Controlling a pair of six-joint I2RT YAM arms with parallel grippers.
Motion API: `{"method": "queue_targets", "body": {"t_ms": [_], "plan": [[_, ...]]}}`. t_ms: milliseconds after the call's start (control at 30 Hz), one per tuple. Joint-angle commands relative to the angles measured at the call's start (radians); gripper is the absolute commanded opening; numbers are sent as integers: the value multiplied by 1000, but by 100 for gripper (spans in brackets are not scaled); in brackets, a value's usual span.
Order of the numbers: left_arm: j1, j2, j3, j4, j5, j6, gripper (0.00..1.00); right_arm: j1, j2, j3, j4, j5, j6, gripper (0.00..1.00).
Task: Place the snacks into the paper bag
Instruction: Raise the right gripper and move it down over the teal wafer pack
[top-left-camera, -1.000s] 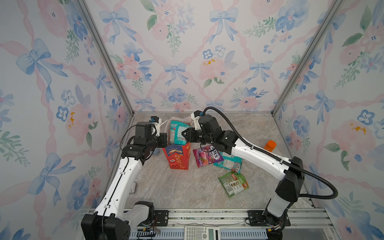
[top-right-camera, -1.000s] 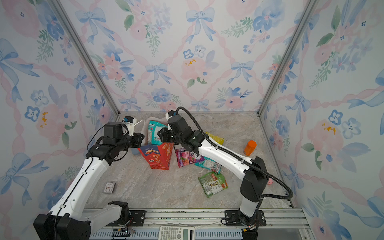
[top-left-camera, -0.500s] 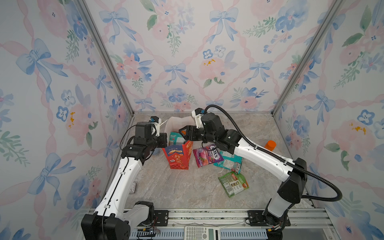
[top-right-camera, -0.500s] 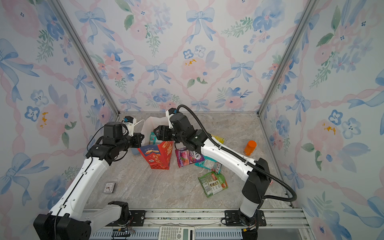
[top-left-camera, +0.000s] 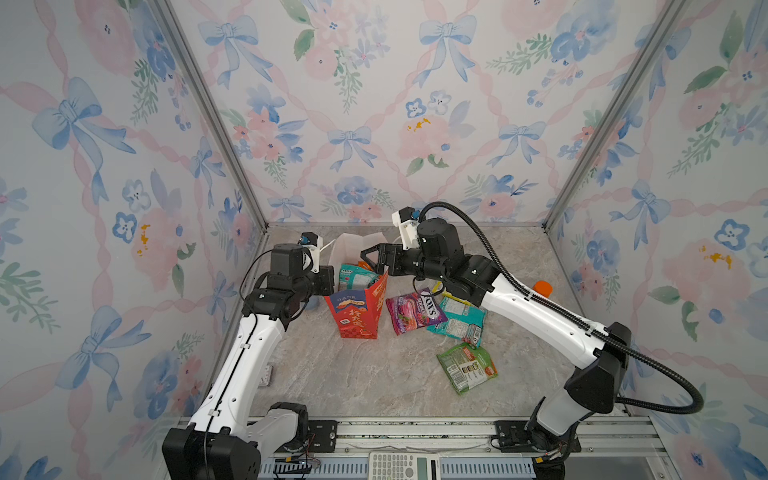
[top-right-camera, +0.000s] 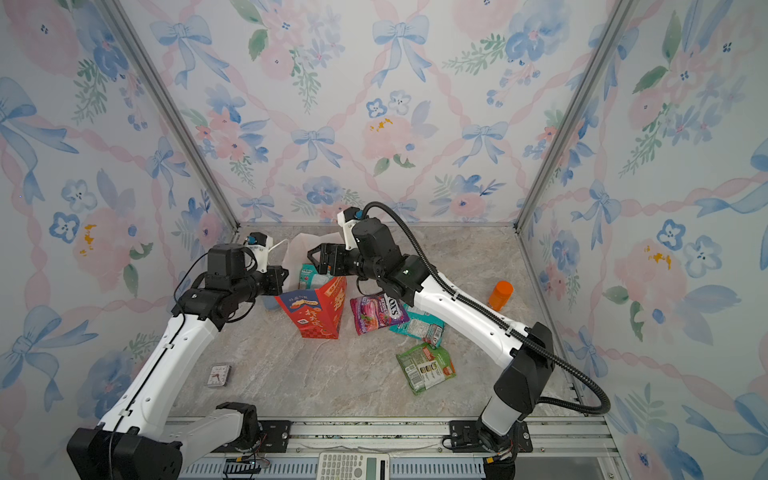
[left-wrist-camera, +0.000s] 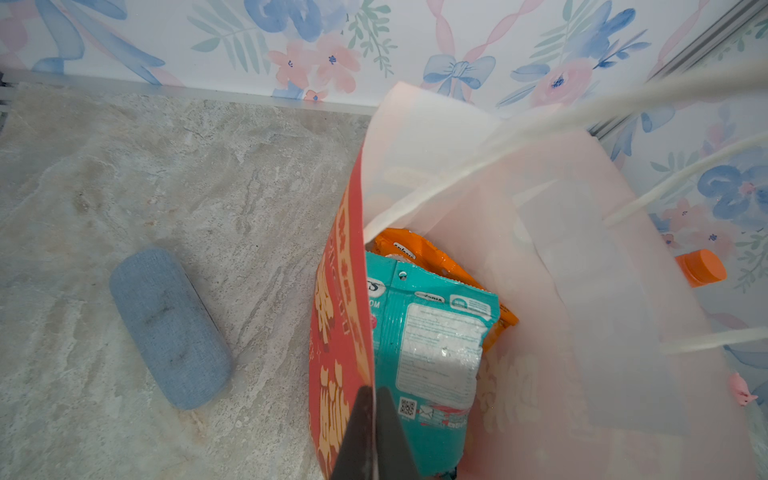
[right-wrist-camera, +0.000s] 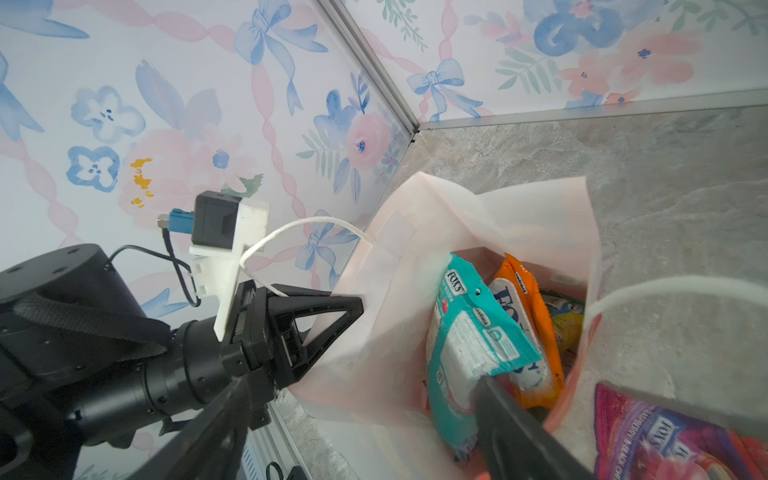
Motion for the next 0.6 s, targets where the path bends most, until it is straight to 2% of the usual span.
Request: {"method": "queue_targets", "body": {"t_ms": [0, 233, 567], "plan": [[3, -16, 19, 10, 5, 17, 0, -14, -66, -24, -1, -16, -26, 88], [3, -14, 19, 10, -1, 17, 0, -33, -170, -119, -24, -63, -75, 88], [5, -10, 25, 9, -8, 17, 0, -137, -385, -387, -220, 89, -39, 77]]}}
